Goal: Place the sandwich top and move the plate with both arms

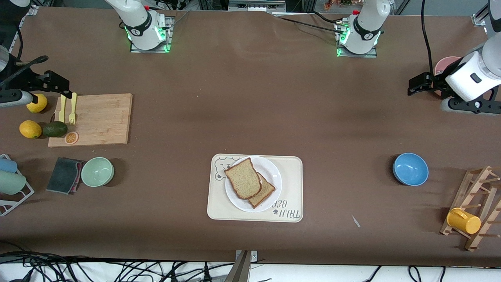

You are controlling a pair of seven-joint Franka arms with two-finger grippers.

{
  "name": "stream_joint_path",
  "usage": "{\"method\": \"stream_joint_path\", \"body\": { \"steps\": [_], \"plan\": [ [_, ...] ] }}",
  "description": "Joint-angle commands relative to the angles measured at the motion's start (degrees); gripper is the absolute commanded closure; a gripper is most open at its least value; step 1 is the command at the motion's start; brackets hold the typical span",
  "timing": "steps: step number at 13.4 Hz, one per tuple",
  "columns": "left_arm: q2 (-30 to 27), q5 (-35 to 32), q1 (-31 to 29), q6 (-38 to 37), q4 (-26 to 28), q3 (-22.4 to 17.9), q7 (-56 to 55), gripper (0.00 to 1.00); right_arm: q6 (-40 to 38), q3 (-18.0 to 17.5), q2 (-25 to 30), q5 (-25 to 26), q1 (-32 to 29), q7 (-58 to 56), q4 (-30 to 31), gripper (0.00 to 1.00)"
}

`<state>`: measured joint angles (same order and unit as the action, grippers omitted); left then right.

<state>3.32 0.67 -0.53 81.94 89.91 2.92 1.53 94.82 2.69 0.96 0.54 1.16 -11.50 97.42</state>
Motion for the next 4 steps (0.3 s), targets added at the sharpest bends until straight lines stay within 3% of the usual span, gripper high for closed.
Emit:
{"method": "stream_joint_path", "body": {
  "steps": [1, 4],
  "plan": [
    [0.7, -1.6, -0.2, -1.1, -2.1, -0.7, 0.4, 0.0, -1.1, 0.0, -0.4, -0.1, 0.1, 0.2, -1.4, 0.0],
    [0.7, -2.0, -0.2, -1.1, -2.0, -0.7, 0.2, 0.0, -1.1, 0.0, -0.4, -0.1, 0.1, 0.2, -1.4, 0.0]
  ]
}}
